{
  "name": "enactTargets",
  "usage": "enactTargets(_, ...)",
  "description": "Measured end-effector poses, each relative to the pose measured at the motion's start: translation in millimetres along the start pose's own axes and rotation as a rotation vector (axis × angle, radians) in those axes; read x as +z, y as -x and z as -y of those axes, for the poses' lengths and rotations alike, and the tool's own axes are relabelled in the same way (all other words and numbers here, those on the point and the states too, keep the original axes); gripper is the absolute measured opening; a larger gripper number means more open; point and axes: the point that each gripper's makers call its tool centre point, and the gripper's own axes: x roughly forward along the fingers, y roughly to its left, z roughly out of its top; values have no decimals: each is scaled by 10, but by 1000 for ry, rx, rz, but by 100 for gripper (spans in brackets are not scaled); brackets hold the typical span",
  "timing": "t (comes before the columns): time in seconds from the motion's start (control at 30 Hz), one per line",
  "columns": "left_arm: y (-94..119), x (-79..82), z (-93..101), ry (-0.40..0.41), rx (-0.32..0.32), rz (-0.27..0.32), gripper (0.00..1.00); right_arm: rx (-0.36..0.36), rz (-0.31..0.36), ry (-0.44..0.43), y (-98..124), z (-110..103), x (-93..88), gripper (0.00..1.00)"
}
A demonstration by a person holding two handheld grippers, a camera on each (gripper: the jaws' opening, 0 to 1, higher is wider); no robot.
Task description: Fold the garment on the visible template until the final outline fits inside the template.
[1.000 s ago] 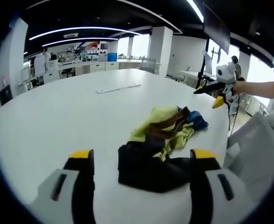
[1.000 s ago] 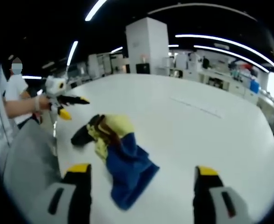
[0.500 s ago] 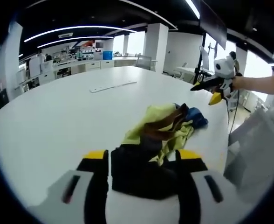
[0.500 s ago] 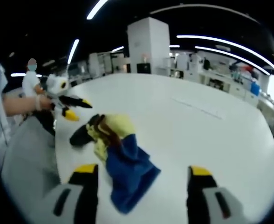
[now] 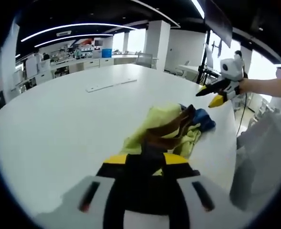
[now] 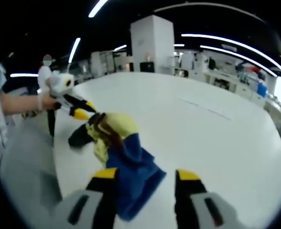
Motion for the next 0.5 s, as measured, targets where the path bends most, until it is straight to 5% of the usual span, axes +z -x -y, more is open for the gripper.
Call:
enactTargets(0.33,-44,-96,28,19,-16,-44,12,14,-3,16,-217,-93,32,19)
enactTargets(0.5,-84,-159,36,16,-23,-64,11,41,-3,39,-314,-178,53,16)
